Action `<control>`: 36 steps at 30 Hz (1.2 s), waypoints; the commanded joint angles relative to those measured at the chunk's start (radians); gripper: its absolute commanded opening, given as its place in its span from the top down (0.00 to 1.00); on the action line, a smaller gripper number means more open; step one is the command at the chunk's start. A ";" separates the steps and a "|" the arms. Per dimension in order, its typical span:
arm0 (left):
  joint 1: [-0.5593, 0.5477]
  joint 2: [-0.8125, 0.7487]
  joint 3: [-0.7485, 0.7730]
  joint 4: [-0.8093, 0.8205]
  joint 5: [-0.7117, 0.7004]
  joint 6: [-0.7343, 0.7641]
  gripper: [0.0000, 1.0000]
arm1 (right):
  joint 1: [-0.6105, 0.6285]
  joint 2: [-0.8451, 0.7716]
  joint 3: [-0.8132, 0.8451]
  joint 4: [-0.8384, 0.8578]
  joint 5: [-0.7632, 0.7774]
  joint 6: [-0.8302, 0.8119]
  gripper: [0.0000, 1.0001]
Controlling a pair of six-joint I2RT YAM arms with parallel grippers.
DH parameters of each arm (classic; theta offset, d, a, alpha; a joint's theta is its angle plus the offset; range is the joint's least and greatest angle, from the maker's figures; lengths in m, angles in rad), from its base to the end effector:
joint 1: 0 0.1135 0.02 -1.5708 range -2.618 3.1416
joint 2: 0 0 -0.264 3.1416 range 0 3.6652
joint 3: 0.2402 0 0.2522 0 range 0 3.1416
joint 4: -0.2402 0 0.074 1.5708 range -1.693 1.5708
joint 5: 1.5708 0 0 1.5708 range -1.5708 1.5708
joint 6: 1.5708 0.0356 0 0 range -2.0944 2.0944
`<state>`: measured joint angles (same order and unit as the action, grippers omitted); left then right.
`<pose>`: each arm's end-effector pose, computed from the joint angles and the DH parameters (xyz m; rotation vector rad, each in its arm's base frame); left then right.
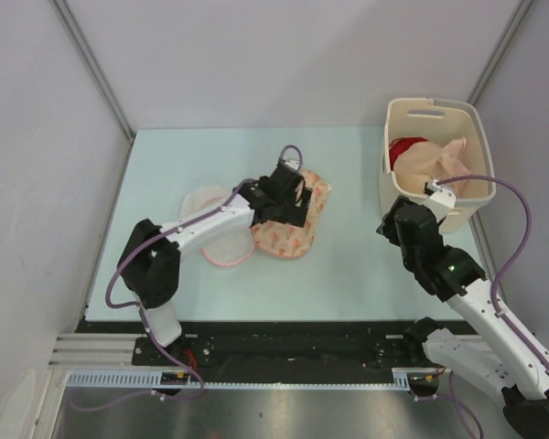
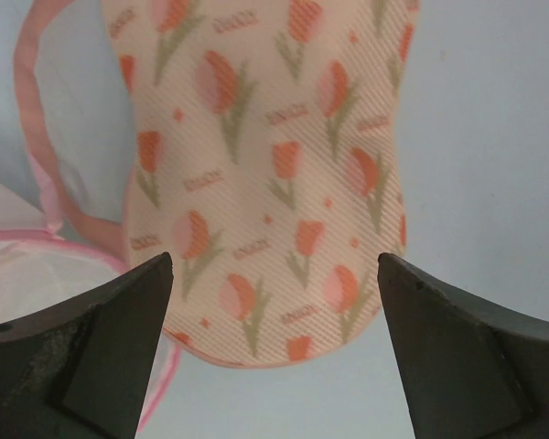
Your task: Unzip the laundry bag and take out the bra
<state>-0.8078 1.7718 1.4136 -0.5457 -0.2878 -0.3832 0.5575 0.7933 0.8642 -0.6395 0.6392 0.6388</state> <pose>0.2769 -0.2749 0.2575 0.3927 2.4003 -0.1806 0.1481 0.0673 0.3236 0.4404 1.9697 0.0694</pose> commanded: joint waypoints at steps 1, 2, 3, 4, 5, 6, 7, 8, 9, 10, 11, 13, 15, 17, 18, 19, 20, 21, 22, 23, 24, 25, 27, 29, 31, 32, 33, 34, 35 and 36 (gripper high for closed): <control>0.114 -0.008 0.010 0.056 0.186 0.026 0.02 | -0.004 -0.016 -0.014 -0.002 0.016 0.015 0.36; 0.140 0.004 0.013 0.073 0.218 0.026 0.03 | -0.002 -0.016 -0.017 0.004 0.010 0.018 0.36; 0.153 0.040 0.033 0.076 0.275 0.024 0.03 | -0.001 -0.011 -0.022 0.006 0.005 0.019 0.36; 0.162 0.058 0.045 0.078 0.289 0.021 0.03 | -0.002 -0.011 -0.022 0.008 0.001 0.024 0.36; 0.179 0.078 0.060 0.076 0.324 0.021 0.03 | -0.002 -0.008 -0.022 0.009 -0.003 0.025 0.37; 0.186 0.122 0.094 0.072 0.350 0.017 0.04 | 0.001 -0.012 -0.022 0.009 -0.006 0.030 0.37; 0.191 0.139 0.110 0.066 0.357 0.014 0.05 | 0.001 -0.014 -0.024 0.008 -0.009 0.032 0.37; 0.199 0.161 0.126 0.061 0.355 0.014 0.05 | 0.002 -0.017 -0.022 0.003 -0.010 0.033 0.37; 0.200 0.178 0.154 0.059 0.355 0.015 0.06 | 0.004 -0.026 -0.024 -0.002 -0.010 0.036 0.37; 0.208 0.211 0.166 0.061 0.357 0.017 0.08 | 0.004 -0.028 -0.025 -0.009 -0.009 0.038 0.37; 0.210 0.225 0.177 0.061 0.358 0.015 0.09 | 0.005 -0.032 -0.024 -0.015 -0.009 0.042 0.37; 0.216 0.261 0.203 0.064 0.364 0.012 0.20 | 0.005 -0.045 -0.027 -0.031 -0.006 0.044 0.37; 0.216 0.276 0.223 0.064 0.375 0.018 0.42 | 0.007 -0.051 -0.028 -0.038 -0.007 0.050 0.37; 0.216 0.278 0.235 0.061 0.375 0.024 0.62 | 0.007 -0.062 -0.031 -0.049 -0.007 0.056 0.37; 0.217 0.273 0.248 0.062 0.369 0.041 0.83 | 0.008 -0.063 -0.033 -0.051 -0.009 0.058 0.37; 0.217 0.268 0.260 0.041 0.343 0.049 0.94 | 0.009 -0.069 -0.033 -0.055 -0.009 0.059 0.37; 0.216 0.256 0.287 0.027 0.326 0.058 1.00 | 0.009 -0.072 -0.034 -0.057 -0.009 0.062 0.37; 0.216 0.247 0.298 0.006 0.309 0.084 0.99 | 0.009 -0.075 -0.036 -0.058 -0.007 0.064 0.37; 0.211 0.220 0.314 -0.003 0.290 0.102 1.00 | 0.009 -0.080 -0.037 -0.061 -0.007 0.065 0.37; 0.208 0.206 0.318 -0.023 0.257 0.137 1.00 | 0.009 -0.081 -0.037 -0.060 -0.007 0.064 0.37; 0.193 0.187 0.323 -0.034 0.242 0.157 1.00 | 0.009 -0.085 -0.037 -0.060 -0.006 0.064 0.37; 0.184 0.155 0.321 -0.045 0.239 0.191 1.00 | 0.009 -0.085 -0.040 -0.060 -0.006 0.064 0.37; 0.156 0.127 0.314 -0.091 0.277 0.205 0.99 | 0.009 -0.083 -0.040 -0.060 -0.003 0.064 0.37; 0.130 0.088 0.266 -0.106 0.366 0.198 0.99 | 0.009 -0.080 -0.045 -0.052 0.000 0.065 0.37; 0.110 0.048 0.149 -0.074 0.482 0.167 0.97 | 0.010 -0.072 -0.048 -0.048 -0.004 0.067 0.37; 0.092 -0.006 0.093 0.003 0.531 0.159 0.96 | 0.009 -0.069 -0.048 -0.045 -0.004 0.068 0.37; 0.085 -0.040 0.035 0.056 0.561 0.143 0.93 | 0.009 -0.066 -0.048 -0.042 -0.004 0.071 0.37; 0.082 -0.064 -0.060 0.106 0.619 0.112 0.71 | 0.009 -0.063 -0.051 -0.040 -0.010 0.070 0.37; 0.082 -0.099 -0.089 0.162 0.634 0.101 0.51 | 0.010 -0.059 -0.051 -0.037 -0.010 0.071 0.37; 0.082 -0.107 -0.103 0.165 0.630 0.096 0.30 | 0.012 -0.054 -0.053 -0.034 -0.012 0.070 0.37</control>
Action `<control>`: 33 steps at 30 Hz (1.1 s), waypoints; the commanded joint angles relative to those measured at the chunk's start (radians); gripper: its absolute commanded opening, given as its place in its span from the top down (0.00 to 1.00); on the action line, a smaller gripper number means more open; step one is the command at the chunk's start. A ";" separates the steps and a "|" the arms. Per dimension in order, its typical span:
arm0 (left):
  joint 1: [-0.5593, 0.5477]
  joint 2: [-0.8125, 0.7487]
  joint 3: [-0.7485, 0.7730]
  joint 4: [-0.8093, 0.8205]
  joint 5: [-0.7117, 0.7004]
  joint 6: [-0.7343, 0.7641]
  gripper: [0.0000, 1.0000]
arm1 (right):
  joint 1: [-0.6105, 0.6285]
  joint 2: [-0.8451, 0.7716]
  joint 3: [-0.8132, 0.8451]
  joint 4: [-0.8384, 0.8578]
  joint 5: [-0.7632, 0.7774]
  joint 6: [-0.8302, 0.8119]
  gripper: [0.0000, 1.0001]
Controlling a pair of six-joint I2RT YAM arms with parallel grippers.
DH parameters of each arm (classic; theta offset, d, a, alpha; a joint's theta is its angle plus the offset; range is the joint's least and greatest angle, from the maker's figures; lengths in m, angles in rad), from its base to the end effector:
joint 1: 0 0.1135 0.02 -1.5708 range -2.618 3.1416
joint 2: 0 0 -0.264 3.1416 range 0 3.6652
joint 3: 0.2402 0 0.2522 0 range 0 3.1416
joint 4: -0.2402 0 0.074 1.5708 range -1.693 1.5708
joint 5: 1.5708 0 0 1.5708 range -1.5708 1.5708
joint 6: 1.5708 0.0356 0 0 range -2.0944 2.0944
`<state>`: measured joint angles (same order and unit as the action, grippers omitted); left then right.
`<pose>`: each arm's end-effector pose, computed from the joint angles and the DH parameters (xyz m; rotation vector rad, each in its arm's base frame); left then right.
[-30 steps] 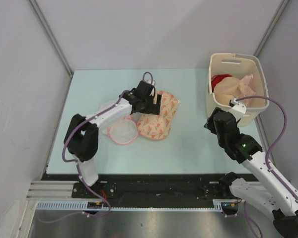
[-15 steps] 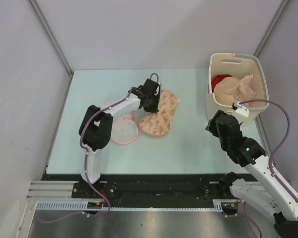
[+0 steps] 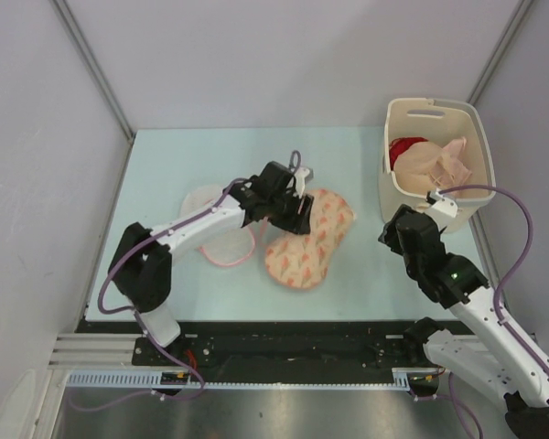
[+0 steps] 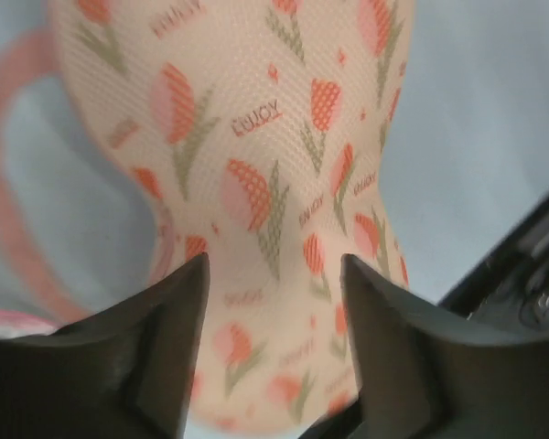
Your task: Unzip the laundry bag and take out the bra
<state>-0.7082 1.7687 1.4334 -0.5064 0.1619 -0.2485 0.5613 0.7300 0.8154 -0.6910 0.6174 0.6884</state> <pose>0.2968 -0.2617 0.2670 0.6439 2.4127 -0.6182 0.1354 0.0608 0.3116 0.4667 2.0012 0.0970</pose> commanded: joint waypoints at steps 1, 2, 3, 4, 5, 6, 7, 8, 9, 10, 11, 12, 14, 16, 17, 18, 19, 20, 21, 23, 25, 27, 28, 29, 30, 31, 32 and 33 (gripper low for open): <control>-0.016 -0.110 -0.123 0.120 0.162 -0.035 0.07 | 0.006 0.011 -0.004 0.021 0.004 0.019 0.37; -0.011 -0.110 -0.114 0.089 0.130 -0.032 0.04 | 0.006 0.020 -0.004 0.025 0.002 0.017 0.37; -0.007 -0.114 -0.107 0.077 0.114 -0.031 0.01 | 0.008 0.022 -0.004 0.028 0.002 0.017 0.37; 0.001 -0.114 -0.102 0.075 0.110 -0.034 0.00 | 0.008 0.026 -0.005 0.030 -0.002 0.016 0.37; 0.018 -0.115 -0.108 0.094 0.126 -0.038 0.00 | 0.011 0.026 -0.004 0.034 -0.001 0.017 0.37; 0.026 -0.111 -0.114 0.104 0.139 -0.044 0.02 | 0.011 0.026 -0.004 0.033 -0.001 0.017 0.37; 0.035 -0.104 -0.122 0.124 0.155 -0.055 0.06 | 0.012 0.026 -0.005 0.034 -0.001 0.017 0.37; 0.055 -0.095 -0.123 0.134 0.194 -0.060 0.07 | 0.014 0.026 -0.005 0.033 -0.001 0.019 0.37; 0.064 -0.066 -0.123 0.144 0.203 -0.066 0.09 | 0.014 0.026 -0.005 0.034 -0.001 0.017 0.37; 0.073 -0.049 -0.122 0.164 0.223 -0.078 0.14 | 0.015 0.025 -0.004 0.034 -0.001 0.017 0.37; 0.096 -0.028 -0.119 0.176 0.269 -0.083 0.16 | 0.017 0.028 -0.004 0.034 -0.002 0.019 0.37; 0.105 -0.006 -0.098 0.181 0.289 -0.087 0.17 | 0.017 0.031 -0.004 0.034 -0.002 0.016 0.37; 0.121 0.066 -0.074 0.177 0.300 -0.083 0.21 | 0.018 0.031 -0.005 0.042 -0.004 0.007 0.37; 0.124 0.127 -0.045 0.160 0.284 -0.065 0.21 | 0.020 0.029 -0.004 0.044 -0.005 0.002 0.37; 0.124 0.144 -0.038 0.154 0.289 -0.057 0.21 | 0.020 0.029 -0.004 0.044 -0.005 0.000 0.37; 0.124 0.161 -0.031 0.148 0.312 -0.054 0.21 | 0.020 0.025 -0.005 0.041 -0.005 0.002 0.37; 0.124 0.182 -0.034 0.150 0.342 -0.054 0.22 | 0.020 0.023 -0.005 0.035 -0.004 0.005 0.37; 0.122 0.190 -0.040 0.160 0.364 -0.057 0.22 | 0.020 0.023 -0.004 0.034 -0.001 0.010 0.37; 0.121 0.196 -0.051 0.170 0.378 -0.069 0.24 | 0.022 0.023 -0.004 0.030 0.002 0.011 0.37; 0.118 0.213 -0.053 0.186 0.393 -0.075 0.28 | 0.020 0.029 -0.005 0.036 0.004 0.011 0.37; 0.118 0.221 -0.050 0.196 0.430 -0.083 0.36 | 0.020 0.035 -0.004 0.042 0.002 0.007 0.37; 0.116 0.227 -0.044 0.206 0.452 -0.086 0.43 | 0.020 0.037 -0.005 0.044 0.001 0.008 0.37; 0.116 0.229 -0.041 0.203 0.465 -0.087 0.47 | 0.020 0.040 -0.004 0.045 0.004 0.007 0.37; 0.118 0.236 -0.027 0.201 0.472 -0.089 0.57 | 0.022 0.040 -0.004 0.047 0.004 0.005 0.37; 0.116 0.236 -0.019 0.194 0.476 -0.090 0.64 | 0.020 0.040 -0.004 0.051 0.004 0.002 0.37; 0.116 0.236 -0.011 0.190 0.482 -0.092 0.71 | 0.020 0.040 -0.005 0.050 0.005 0.000 0.37; 0.118 0.235 0.011 0.169 0.479 -0.089 0.86 | 0.019 0.040 -0.005 0.051 0.007 -0.001 0.37; 0.116 0.230 0.030 0.151 0.470 -0.081 0.92 | 0.019 0.040 -0.004 0.050 0.010 -0.003 0.37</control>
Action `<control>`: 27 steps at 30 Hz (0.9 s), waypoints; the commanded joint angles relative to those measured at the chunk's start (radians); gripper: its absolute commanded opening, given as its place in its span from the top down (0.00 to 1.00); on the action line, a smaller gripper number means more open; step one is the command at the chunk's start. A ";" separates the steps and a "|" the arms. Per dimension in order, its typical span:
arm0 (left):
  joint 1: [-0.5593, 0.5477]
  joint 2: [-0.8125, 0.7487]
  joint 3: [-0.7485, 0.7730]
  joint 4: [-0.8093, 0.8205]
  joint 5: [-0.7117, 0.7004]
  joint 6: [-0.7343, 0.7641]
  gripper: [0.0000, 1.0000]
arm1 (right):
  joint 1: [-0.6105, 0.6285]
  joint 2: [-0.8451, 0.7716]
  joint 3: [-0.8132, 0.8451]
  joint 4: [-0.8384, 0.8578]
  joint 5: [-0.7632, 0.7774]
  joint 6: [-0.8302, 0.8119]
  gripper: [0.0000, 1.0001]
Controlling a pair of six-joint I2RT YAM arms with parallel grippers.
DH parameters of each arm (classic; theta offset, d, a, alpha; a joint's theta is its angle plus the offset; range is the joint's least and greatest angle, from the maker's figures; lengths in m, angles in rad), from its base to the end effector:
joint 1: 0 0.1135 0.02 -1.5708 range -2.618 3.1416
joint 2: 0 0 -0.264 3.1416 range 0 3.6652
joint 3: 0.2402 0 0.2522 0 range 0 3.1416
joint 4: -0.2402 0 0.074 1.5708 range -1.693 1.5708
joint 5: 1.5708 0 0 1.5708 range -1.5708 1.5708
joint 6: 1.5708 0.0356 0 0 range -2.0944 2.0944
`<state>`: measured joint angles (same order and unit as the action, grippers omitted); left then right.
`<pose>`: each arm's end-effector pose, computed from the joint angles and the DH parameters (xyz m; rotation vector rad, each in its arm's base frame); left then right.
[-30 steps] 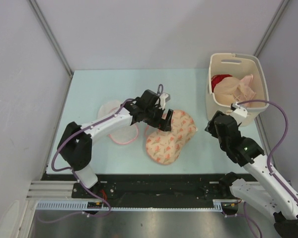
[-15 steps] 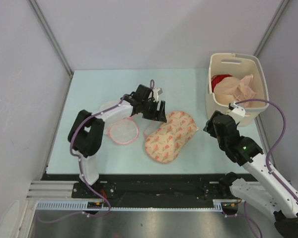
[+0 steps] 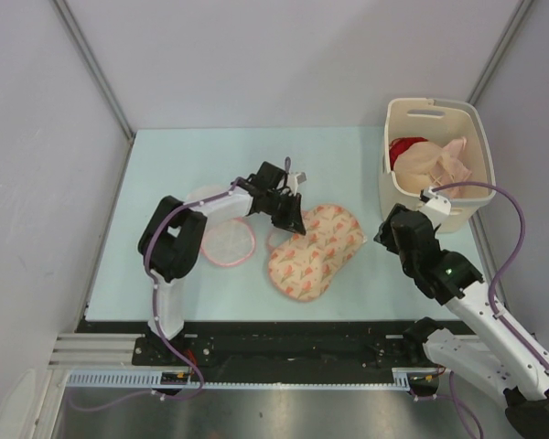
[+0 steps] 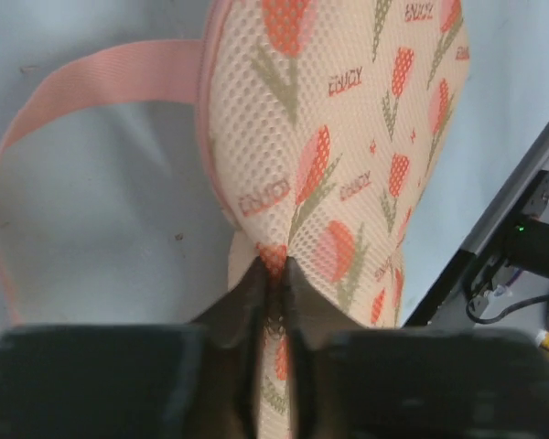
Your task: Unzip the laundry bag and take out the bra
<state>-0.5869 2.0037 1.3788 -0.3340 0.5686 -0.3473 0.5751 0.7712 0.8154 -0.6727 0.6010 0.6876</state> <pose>0.3426 -0.2509 0.1734 0.5591 2.5996 -1.0675 0.1422 0.0682 0.3075 0.4391 2.0318 0.1037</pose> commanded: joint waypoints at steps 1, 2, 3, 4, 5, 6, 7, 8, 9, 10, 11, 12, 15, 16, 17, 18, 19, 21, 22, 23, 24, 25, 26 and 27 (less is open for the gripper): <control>-0.004 -0.013 0.100 -0.040 0.041 0.025 0.97 | 0.005 -0.004 -0.004 0.030 0.029 0.000 0.37; -0.004 -0.035 0.127 -0.065 0.027 0.039 1.00 | 0.002 -0.004 -0.005 0.027 0.034 0.000 0.37; -0.004 -0.052 0.138 -0.071 0.014 0.048 1.00 | -0.004 -0.006 -0.004 0.027 0.037 -0.006 0.37; -0.005 -0.068 0.150 -0.080 -0.021 0.059 1.00 | -0.007 -0.006 -0.005 0.027 0.039 -0.008 0.37; -0.004 -0.083 0.182 -0.108 -0.036 0.083 1.00 | -0.014 -0.007 -0.004 0.027 0.040 -0.013 0.36; -0.004 -0.112 0.202 -0.126 -0.048 0.100 1.00 | -0.018 -0.007 -0.004 0.027 0.039 -0.016 0.37; -0.005 -0.123 0.224 -0.146 -0.068 0.120 1.00 | -0.029 -0.009 -0.004 0.028 0.039 -0.028 0.36; -0.004 -0.134 0.271 -0.192 -0.111 0.161 1.00 | -0.035 -0.012 -0.004 0.028 0.034 -0.031 0.36; -0.008 -0.154 0.296 -0.218 -0.133 0.192 0.99 | -0.040 -0.015 -0.004 0.030 0.033 -0.033 0.36; -0.011 -0.167 0.316 -0.241 -0.156 0.223 1.00 | -0.047 -0.018 -0.004 0.025 0.036 -0.031 0.36; -0.014 -0.183 0.336 -0.264 -0.189 0.270 1.00 | -0.049 -0.021 -0.005 0.022 0.048 -0.034 0.36; -0.017 -0.197 0.336 -0.267 -0.185 0.298 1.00 | -0.050 -0.024 -0.004 0.024 0.051 -0.039 0.36; -0.017 -0.275 0.319 -0.266 -0.161 0.384 1.00 | -0.058 -0.053 -0.004 0.035 0.043 -0.069 0.36; -0.017 -0.304 0.318 -0.269 -0.148 0.402 1.00 | -0.060 -0.062 -0.004 0.042 0.031 -0.089 0.36; -0.017 -0.319 0.318 -0.276 -0.139 0.434 0.99 | -0.072 -0.070 -0.004 0.071 -0.019 -0.147 0.36; -0.017 -0.332 0.319 -0.281 -0.109 0.448 1.00 | -0.081 -0.088 -0.004 0.091 -0.064 -0.189 0.37; -0.017 -0.344 0.322 -0.289 -0.092 0.468 0.99 | -0.096 -0.098 -0.004 0.113 -0.123 -0.227 0.37; -0.016 -0.379 0.324 -0.301 -0.066 0.502 0.99 | -0.151 -0.121 -0.005 0.177 -0.361 -0.319 0.36; -0.014 -0.393 0.324 -0.303 -0.034 0.513 0.99 | -0.173 -0.139 -0.004 0.194 -0.439 -0.333 0.36; -0.014 -0.416 0.324 -0.303 -0.020 0.524 0.99 | -0.194 -0.150 -0.004 0.228 -0.584 -0.341 0.36; -0.007 -0.427 0.322 -0.298 -0.007 0.524 1.00 | -0.246 -0.157 -0.005 0.246 -0.666 -0.349 0.35; -0.004 -0.440 0.322 -0.295 0.038 0.524 1.00 | -0.271 -0.174 -0.004 0.258 -0.735 -0.349 0.35; 0.002 -0.451 0.316 -0.277 0.062 0.513 0.99 | -0.299 -0.179 -0.004 0.287 -0.861 -0.346 0.34; 0.016 -0.480 0.310 -0.264 0.089 0.504 1.00 | -0.348 -0.187 -0.005 0.300 -0.919 -0.335 0.34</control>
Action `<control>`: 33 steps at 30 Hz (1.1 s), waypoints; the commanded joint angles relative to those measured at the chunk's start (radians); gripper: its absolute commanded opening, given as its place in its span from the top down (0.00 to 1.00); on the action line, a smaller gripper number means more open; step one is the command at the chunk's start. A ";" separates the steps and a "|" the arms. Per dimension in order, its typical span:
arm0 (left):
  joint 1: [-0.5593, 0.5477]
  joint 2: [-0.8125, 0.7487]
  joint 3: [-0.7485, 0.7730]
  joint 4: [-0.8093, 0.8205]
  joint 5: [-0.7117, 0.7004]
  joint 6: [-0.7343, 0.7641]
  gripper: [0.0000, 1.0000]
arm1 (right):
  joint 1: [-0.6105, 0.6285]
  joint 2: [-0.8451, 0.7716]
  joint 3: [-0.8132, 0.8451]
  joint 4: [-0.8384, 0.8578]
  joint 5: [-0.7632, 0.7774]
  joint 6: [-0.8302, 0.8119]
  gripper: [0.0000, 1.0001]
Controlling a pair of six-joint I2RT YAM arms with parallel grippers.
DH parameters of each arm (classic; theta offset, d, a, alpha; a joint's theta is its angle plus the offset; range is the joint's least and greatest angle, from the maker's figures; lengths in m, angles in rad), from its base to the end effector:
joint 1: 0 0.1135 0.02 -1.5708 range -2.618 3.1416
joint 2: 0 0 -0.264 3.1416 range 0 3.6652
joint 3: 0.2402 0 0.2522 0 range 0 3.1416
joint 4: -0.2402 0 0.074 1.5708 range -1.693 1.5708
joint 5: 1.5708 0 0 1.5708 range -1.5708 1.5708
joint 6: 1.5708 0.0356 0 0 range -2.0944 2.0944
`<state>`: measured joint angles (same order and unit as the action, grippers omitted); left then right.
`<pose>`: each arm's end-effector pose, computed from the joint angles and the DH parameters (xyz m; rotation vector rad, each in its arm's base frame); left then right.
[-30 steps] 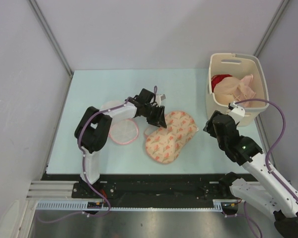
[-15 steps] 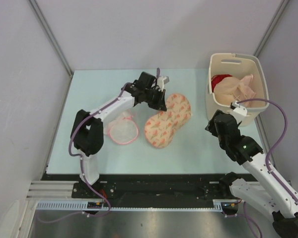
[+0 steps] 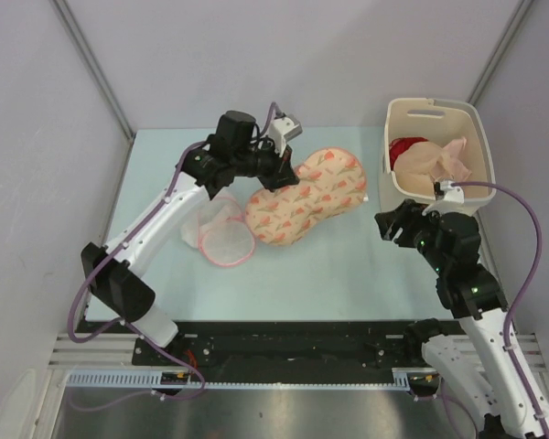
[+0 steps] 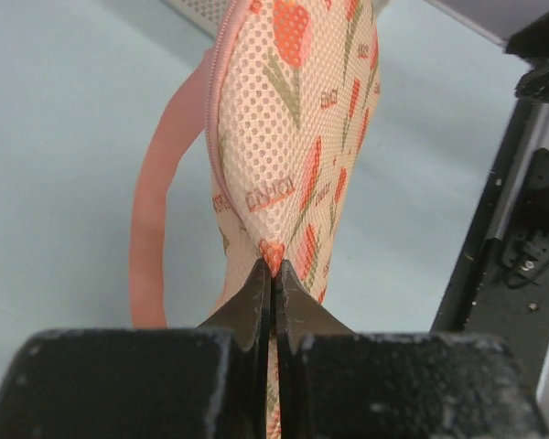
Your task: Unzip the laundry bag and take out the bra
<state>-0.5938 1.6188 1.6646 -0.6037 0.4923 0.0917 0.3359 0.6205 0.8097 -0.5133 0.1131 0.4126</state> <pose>0.2923 -0.2176 0.3926 1.0014 1.9178 -0.8168 0.1318 0.0418 0.3372 0.1510 1.9069 0.4017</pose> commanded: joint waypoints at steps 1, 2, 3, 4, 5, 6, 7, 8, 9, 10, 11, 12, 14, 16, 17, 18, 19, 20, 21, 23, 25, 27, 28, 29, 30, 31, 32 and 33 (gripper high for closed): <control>0.031 -0.106 0.017 0.021 0.198 0.056 1.00 | -0.133 -0.039 0.000 0.153 -0.485 -0.054 0.34; 0.047 -0.123 -0.005 0.060 0.242 0.031 1.00 | -0.155 -0.042 0.002 0.179 -0.569 -0.046 0.33; 0.057 -0.149 -0.018 0.082 0.265 0.016 1.00 | -0.196 -0.042 0.000 0.189 -0.610 -0.026 0.30; 0.066 -0.163 -0.043 0.128 0.284 -0.019 1.00 | -0.216 -0.042 0.002 0.200 -0.681 -0.014 0.30; 0.087 -0.174 -0.055 0.146 0.298 -0.038 0.99 | -0.234 -0.030 0.000 0.216 -0.716 0.000 0.29; 0.095 -0.192 -0.061 0.157 0.289 -0.050 1.00 | -0.268 -0.022 0.002 0.222 -0.745 0.021 0.28; 0.101 -0.198 -0.068 0.162 0.282 -0.062 1.00 | -0.278 -0.010 0.002 0.235 -0.788 0.037 0.28; 0.115 -0.204 -0.069 0.165 0.290 -0.064 1.00 | -0.287 0.014 0.002 0.245 -0.811 0.049 0.28; 0.118 -0.214 -0.072 0.166 0.295 -0.067 1.00 | -0.293 0.031 -0.001 0.262 -0.834 0.060 0.28; 0.120 -0.215 -0.072 0.163 0.296 -0.064 0.99 | -0.293 0.042 -0.015 0.319 -0.893 0.087 0.28; 0.121 -0.220 -0.074 0.160 0.292 -0.058 1.00 | -0.294 0.051 -0.029 0.359 -0.911 0.107 0.29; 0.124 -0.227 -0.074 0.156 0.289 -0.053 1.00 | -0.293 0.045 -0.043 0.396 -0.911 0.129 0.29; 0.130 -0.235 -0.077 0.157 0.287 -0.053 1.00 | -0.285 -0.005 -0.108 0.502 -0.876 0.147 0.29; 0.137 -0.246 -0.078 0.160 0.285 -0.056 1.00 | -0.255 -0.060 -0.206 0.640 -0.794 0.112 0.29; 0.144 -0.249 -0.083 0.166 0.287 -0.060 0.99 | -0.239 -0.091 -0.239 0.668 -0.762 0.086 0.28; 0.149 -0.254 -0.083 0.177 0.288 -0.070 1.00 | -0.229 -0.146 -0.262 0.688 -0.691 0.069 0.27; 0.153 -0.258 -0.086 0.182 0.292 -0.075 1.00 | -0.215 -0.165 -0.283 0.717 -0.667 0.046 0.26; 0.160 -0.263 -0.086 0.183 0.295 -0.079 1.00 | -0.192 -0.180 -0.323 0.732 -0.656 0.016 0.26; 0.161 -0.266 -0.083 0.183 0.296 -0.081 1.00 | -0.184 -0.189 -0.333 0.742 -0.644 0.008 0.26; 0.163 -0.272 -0.080 0.182 0.296 -0.079 1.00 | -0.157 -0.180 -0.363 0.775 -0.633 0.020 0.26; 0.164 -0.275 -0.077 0.182 0.295 -0.081 0.99 | -0.138 -0.163 -0.388 0.843 -0.622 0.034 0.27; 0.164 -0.278 -0.074 0.174 0.296 -0.078 1.00 | -0.112 -0.151 -0.423 0.901 -0.600 0.057 0.27; 0.164 -0.281 -0.072 0.176 0.295 -0.078 0.99 | -0.103 -0.127 -0.432 0.951 -0.590 0.060 0.27; 0.164 -0.281 -0.072 0.173 0.295 -0.076 1.00 | -0.092 -0.114 -0.440 0.979 -0.583 0.063 0.27; 0.166 -0.284 -0.072 0.170 0.295 -0.075 1.00 | -0.072 -0.095 -0.454 1.007 -0.570 0.072 0.27; 0.166 -0.284 -0.072 0.170 0.293 -0.075 1.00 | -0.060 -0.058 -0.463 1.073 -0.567 0.078 0.27; 0.166 -0.284 -0.072 0.167 0.295 -0.075 0.99 | -0.049 -0.035 -0.469 1.108 -0.561 0.083 0.26; 0.166 -0.284 -0.072 0.162 0.295 -0.072 0.99 | -0.022 -0.016 -0.474 1.142 -0.543 0.087 0.26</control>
<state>-0.4362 1.3758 1.5761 -0.4721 0.7197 0.0074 0.2584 0.5385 0.3534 0.3923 -0.4957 0.4774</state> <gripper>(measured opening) 0.011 0.737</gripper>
